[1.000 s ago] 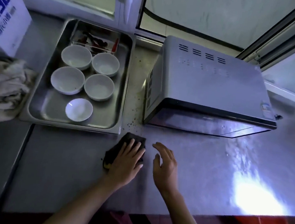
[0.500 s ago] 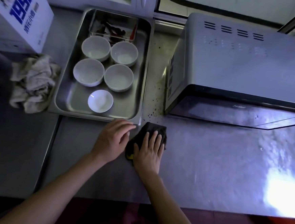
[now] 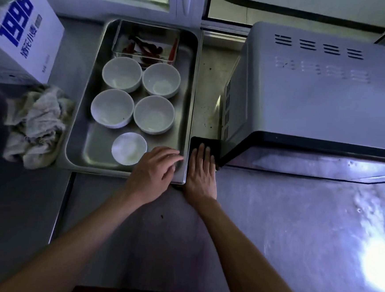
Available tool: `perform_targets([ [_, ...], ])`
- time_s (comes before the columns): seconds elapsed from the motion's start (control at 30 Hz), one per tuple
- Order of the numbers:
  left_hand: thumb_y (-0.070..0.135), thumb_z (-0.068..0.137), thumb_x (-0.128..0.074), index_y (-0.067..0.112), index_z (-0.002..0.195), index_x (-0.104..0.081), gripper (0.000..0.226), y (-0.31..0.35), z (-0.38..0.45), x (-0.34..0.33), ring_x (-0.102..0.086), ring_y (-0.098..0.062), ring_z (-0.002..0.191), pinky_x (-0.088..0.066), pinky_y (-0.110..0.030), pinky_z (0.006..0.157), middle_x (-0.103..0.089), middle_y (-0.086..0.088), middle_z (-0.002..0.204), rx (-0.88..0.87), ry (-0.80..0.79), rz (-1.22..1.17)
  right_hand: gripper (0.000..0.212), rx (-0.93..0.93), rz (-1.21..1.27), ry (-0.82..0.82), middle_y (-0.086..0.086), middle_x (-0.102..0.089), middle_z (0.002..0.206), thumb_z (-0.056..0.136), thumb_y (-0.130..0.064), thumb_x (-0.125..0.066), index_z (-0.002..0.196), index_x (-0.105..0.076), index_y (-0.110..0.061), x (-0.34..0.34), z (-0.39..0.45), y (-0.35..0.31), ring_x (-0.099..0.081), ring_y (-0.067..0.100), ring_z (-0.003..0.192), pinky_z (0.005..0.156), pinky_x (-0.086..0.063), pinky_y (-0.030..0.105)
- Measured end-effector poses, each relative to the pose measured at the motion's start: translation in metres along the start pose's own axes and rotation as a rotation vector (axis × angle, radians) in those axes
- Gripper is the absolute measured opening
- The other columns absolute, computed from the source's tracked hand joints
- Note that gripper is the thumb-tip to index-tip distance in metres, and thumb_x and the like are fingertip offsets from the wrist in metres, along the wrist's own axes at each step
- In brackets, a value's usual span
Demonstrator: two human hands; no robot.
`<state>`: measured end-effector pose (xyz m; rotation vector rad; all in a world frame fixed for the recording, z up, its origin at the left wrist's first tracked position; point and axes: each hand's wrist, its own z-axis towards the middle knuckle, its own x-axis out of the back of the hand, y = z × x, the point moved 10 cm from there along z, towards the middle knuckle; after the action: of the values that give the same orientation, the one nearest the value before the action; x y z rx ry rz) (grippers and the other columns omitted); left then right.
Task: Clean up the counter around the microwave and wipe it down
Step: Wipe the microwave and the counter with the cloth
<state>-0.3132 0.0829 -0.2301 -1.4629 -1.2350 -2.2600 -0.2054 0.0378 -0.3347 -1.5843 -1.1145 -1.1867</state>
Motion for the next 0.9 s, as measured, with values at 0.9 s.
perform_targets([
  [0.9, 0.013, 0.091, -0.055, 0.010, 0.126, -0.065, 0.037, -0.014, 0.027, 0.002, -0.057, -0.023, 0.119, -0.049, -0.038, 0.093, -0.063, -0.004, 0.127, 0.039, -0.021, -0.017, 0.067, -0.186, 0.327, -0.021, 0.012, 0.011, 0.166, 0.103, -0.025, -0.038, 0.159, -0.004, -0.011, 0.038, 0.153, 0.044, 0.014, 0.026, 0.153, 0.122, 0.012, 0.039],
])
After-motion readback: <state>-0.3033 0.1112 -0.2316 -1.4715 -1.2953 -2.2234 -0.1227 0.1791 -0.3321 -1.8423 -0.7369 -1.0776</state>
